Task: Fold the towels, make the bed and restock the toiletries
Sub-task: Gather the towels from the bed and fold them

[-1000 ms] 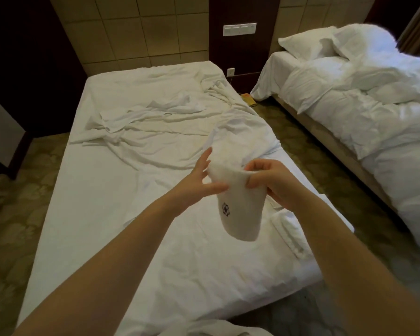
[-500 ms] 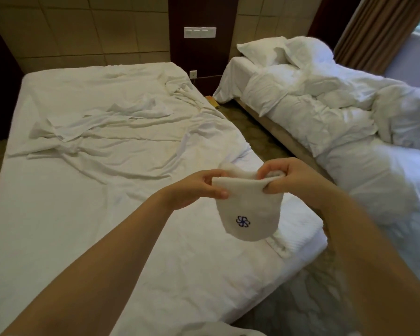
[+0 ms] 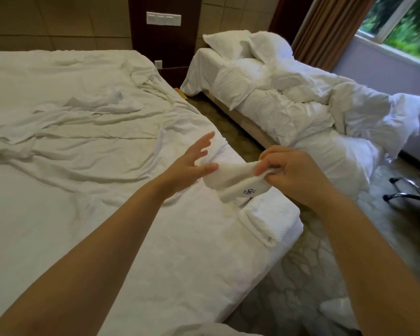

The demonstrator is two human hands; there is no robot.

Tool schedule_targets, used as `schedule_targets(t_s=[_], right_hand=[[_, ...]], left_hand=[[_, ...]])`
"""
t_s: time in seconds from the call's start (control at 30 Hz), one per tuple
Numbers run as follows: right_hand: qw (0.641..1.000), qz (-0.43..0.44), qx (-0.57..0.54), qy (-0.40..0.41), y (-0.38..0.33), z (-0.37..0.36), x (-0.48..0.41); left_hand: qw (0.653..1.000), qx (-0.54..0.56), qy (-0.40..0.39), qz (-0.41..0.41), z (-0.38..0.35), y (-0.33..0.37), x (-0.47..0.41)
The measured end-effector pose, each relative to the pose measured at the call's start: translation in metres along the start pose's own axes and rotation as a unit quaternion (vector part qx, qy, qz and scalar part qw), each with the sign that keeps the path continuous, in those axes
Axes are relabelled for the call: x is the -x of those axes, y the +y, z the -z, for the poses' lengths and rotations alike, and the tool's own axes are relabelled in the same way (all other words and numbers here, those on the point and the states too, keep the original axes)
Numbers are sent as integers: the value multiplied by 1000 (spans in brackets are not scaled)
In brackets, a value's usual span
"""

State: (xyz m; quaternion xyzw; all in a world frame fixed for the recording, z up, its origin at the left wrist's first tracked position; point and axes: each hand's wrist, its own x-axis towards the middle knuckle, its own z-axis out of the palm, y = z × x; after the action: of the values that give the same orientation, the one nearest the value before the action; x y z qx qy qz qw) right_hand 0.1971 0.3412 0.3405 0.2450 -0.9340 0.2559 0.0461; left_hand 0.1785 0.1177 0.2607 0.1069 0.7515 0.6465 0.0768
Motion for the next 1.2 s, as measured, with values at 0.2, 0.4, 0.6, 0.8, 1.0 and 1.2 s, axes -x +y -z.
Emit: schedule_targets(t_s=[0.2, 0.4, 0.6, 0.8, 1.0, 1.2], right_hand=[[992, -72, -98, 15, -1, 5, 0], [979, -111, -168, -21, 2, 2, 4], [955, -110, -270, -61, -2, 5, 7], [943, -106, -302, -87, 5, 6, 6], [928, -199, -311, 56, 5, -7, 3], [908, -216, -337, 122, -2, -12, -1]], left_hand=[[991, -9, -135, 1, 4, 11, -2], [992, -13, -126, 18, 6, 6, -2], [981, 175, -78, 40, 19, 5, 1], [987, 161, -10, -1, 11, 19, -1], [992, -15, 58, -108, -8, 32, 4], [998, 23, 2, -65, -18, 21, 9]])
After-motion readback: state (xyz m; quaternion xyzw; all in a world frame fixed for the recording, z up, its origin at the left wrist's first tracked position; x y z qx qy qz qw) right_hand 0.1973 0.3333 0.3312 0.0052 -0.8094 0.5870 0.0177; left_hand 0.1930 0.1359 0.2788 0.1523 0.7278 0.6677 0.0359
